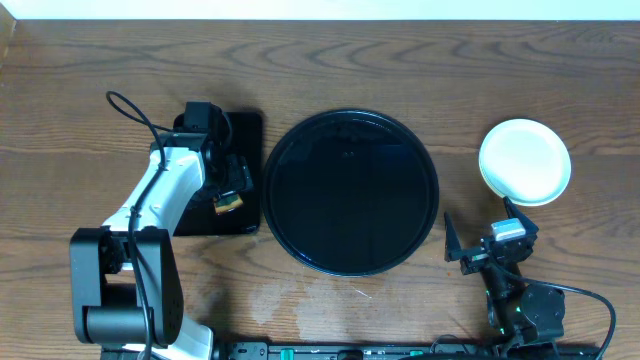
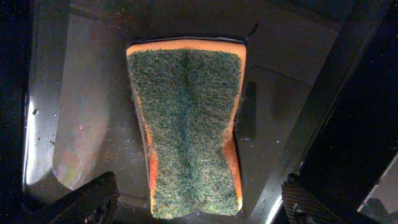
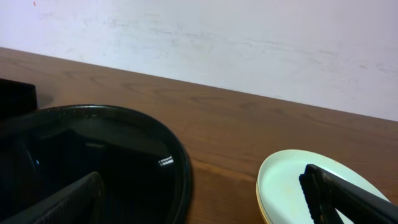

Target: Clean dirty plates on tray and stack at the side

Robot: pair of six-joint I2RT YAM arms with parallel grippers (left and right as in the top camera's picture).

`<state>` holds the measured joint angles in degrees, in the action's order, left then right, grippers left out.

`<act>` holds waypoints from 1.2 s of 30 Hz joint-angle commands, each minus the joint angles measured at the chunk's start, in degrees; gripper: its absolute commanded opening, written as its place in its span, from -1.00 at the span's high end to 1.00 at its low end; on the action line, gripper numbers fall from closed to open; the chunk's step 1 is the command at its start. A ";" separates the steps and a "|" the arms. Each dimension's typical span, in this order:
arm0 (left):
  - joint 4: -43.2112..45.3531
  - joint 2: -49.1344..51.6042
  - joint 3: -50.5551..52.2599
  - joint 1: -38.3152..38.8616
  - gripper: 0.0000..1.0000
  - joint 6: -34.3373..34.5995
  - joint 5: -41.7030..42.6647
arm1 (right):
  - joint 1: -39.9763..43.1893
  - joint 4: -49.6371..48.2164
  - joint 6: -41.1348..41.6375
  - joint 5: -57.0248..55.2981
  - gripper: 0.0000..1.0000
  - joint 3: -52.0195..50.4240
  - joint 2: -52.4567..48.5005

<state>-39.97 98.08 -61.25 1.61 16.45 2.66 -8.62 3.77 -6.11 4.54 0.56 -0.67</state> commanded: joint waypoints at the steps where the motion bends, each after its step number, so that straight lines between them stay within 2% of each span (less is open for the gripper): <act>1: 0.02 -0.02 0.31 -0.31 -0.70 -0.35 -0.50 | 0.72 0.04 0.26 0.44 -0.98 -0.24 0.28; 6: 0.09 -6.21 3.48 0.59 -0.70 -0.37 -0.59 | 0.72 0.04 0.26 0.44 -0.98 -0.24 0.28; 10: 1.73 -17.90 9.62 2.56 -0.70 -0.35 -2.71 | 0.72 0.04 0.26 0.42 -0.99 -0.24 0.28; 12: 6.14 -26.14 13.92 3.23 -0.70 -0.35 -3.76 | 0.72 0.07 0.26 0.44 -0.98 -0.24 0.28; 18: 26.69 -51.32 27.50 2.56 -0.70 -1.14 -3.72 | 0.72 0.04 0.26 0.42 -0.98 -0.24 0.28; 23: 34.58 -67.38 34.45 1.53 -0.70 -4.31 -3.74 | 0.72 0.04 0.26 0.44 -0.99 -0.24 0.28; 30: 37.55 -85.66 39.54 0.00 -0.70 -8.17 -3.82 | 0.72 0.04 0.26 0.44 -0.98 -0.24 0.28; 36: 38.49 -96.28 46.10 -0.04 -0.70 -8.98 -5.29 | 0.72 0.04 0.26 0.44 -0.98 -0.24 0.28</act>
<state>-1.96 5.63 -18.72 1.91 9.28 -1.19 -8.62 3.77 -6.11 4.54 0.56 -0.69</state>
